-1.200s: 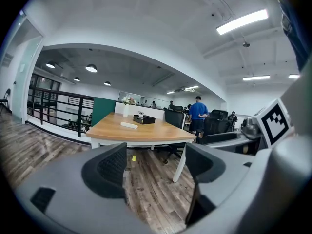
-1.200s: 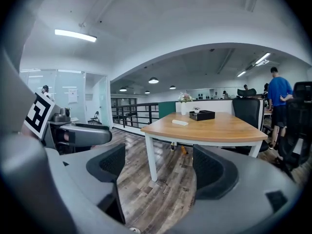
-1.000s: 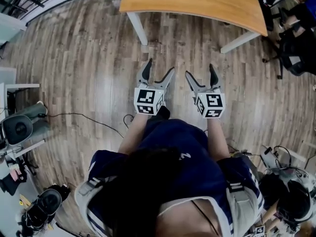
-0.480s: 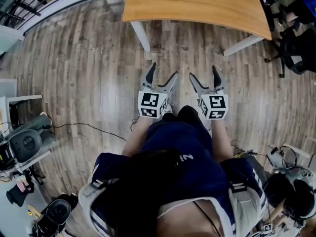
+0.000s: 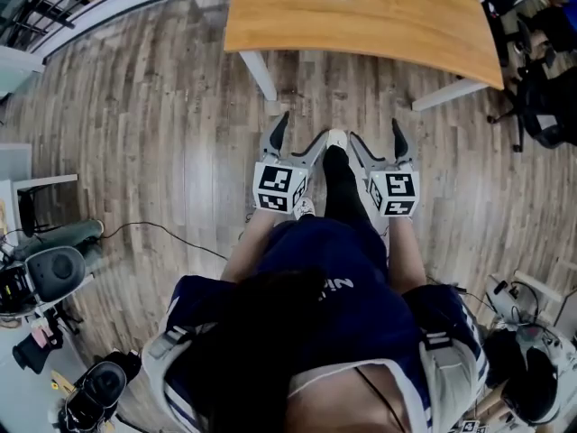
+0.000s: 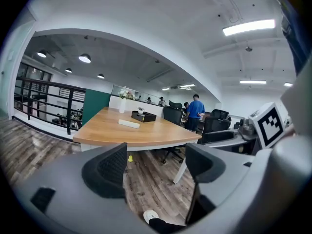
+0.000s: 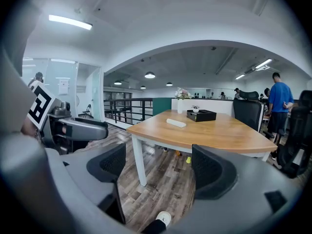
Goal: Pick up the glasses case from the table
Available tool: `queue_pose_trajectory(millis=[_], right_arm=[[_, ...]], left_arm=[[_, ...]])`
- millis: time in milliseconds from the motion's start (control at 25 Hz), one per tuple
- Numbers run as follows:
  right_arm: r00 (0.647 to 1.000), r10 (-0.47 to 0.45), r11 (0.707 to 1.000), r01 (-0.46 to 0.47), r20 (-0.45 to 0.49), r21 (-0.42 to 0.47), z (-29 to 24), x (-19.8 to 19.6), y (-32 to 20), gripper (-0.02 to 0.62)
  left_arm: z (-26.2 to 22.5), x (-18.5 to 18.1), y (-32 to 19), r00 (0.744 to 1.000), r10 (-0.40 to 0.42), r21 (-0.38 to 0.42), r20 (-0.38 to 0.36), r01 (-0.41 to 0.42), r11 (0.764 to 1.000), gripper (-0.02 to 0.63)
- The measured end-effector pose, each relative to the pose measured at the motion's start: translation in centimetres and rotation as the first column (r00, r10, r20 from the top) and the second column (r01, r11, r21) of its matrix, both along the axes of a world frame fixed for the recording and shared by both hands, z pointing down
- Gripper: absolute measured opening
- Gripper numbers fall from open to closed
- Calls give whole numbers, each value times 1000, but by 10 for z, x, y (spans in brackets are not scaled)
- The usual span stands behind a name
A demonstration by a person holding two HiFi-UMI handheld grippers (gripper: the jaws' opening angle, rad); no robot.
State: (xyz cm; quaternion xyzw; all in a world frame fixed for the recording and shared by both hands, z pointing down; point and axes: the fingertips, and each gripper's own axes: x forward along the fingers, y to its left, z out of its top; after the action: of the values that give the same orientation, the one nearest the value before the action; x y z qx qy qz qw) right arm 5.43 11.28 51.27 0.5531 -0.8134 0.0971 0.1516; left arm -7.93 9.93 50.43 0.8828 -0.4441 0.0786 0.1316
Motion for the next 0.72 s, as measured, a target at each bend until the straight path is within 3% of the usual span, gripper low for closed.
queue_pose_trajectory(millis=[160, 560, 720], right_arm=[[1000, -20, 1000, 20, 3, -3, 1, 11, -48, 417], [982, -188, 982, 188, 8, -23, 1, 10, -189, 417], [977, -215, 976, 215, 0, -37, 2, 18, -236, 407]], left_arm=[[-7, 6, -34, 1000, 2, 5, 6, -2, 1000, 357], [-8, 18, -151, 989, -139, -15, 47, 140, 990, 357], [-9, 25, -192, 982, -182, -13, 56, 183, 983, 357]])
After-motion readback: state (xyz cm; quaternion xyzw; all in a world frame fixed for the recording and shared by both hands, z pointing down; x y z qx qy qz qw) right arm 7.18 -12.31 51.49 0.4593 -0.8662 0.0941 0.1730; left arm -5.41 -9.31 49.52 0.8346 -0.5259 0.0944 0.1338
